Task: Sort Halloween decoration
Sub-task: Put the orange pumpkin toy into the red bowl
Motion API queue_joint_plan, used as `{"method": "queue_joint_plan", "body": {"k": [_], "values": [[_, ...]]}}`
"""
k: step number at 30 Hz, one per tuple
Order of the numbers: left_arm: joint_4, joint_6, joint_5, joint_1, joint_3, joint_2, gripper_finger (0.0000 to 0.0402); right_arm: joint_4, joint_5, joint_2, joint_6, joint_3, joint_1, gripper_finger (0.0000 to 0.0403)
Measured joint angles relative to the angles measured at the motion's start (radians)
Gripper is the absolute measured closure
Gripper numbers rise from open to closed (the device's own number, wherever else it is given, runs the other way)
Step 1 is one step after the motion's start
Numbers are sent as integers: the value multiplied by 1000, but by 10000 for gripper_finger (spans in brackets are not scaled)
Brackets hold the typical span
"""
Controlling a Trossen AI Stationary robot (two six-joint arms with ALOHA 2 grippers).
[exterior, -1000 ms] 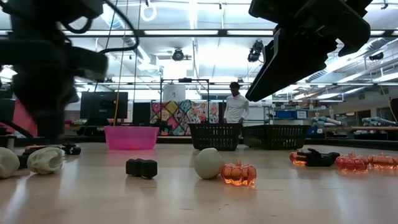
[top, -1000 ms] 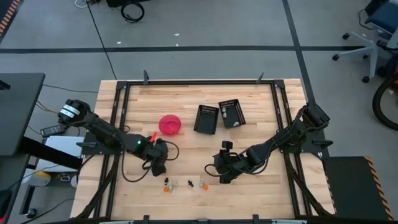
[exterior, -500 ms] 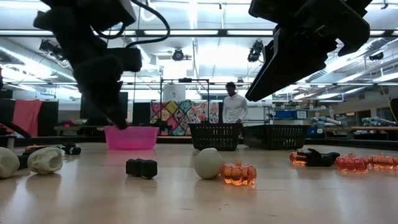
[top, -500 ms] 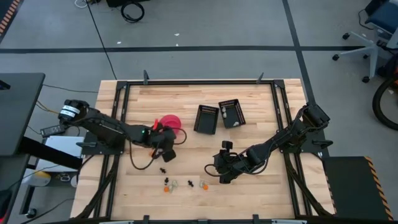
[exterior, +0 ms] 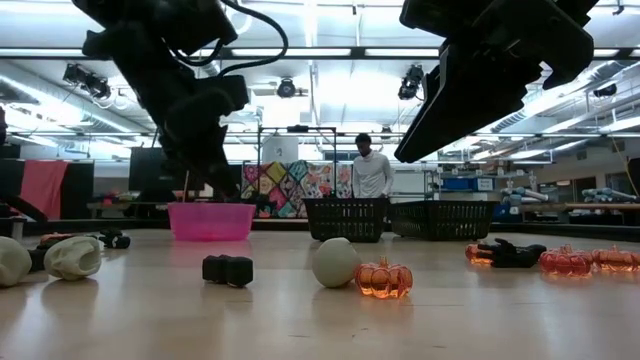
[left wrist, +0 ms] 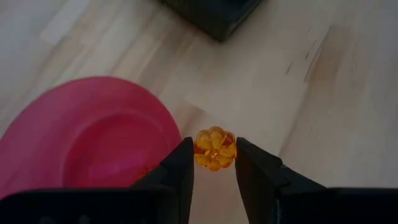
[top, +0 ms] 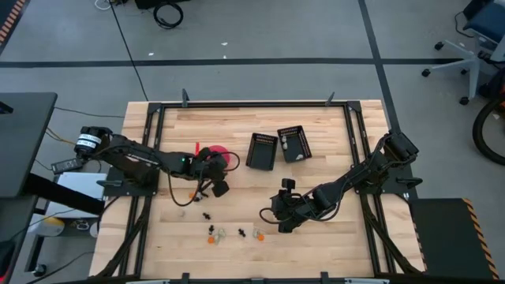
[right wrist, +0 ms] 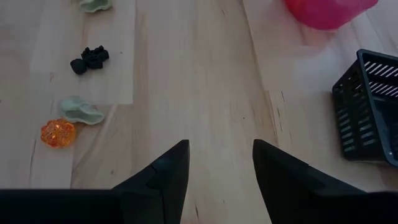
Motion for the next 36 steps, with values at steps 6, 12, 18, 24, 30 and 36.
{"method": "queue_joint_plan", "body": {"k": [6,12,18,24,30,36], "values": [[9,47,-4,42,0,0,292,0,0,0,0,0,0,222],[4,86,-6,89,0,0,291,0,0,0,0,0,0,222],[-22,108,-9,138,0,0,290,0,0,0,1,0,1,222],[-58,108,1,165,0,0,290,0,0,0,1,0,5,222],[-65,108,17,170,0,2,277,2,0,0,1,0,5,222],[-77,112,20,170,0,3,234,2,0,0,1,0,5,222]]}}
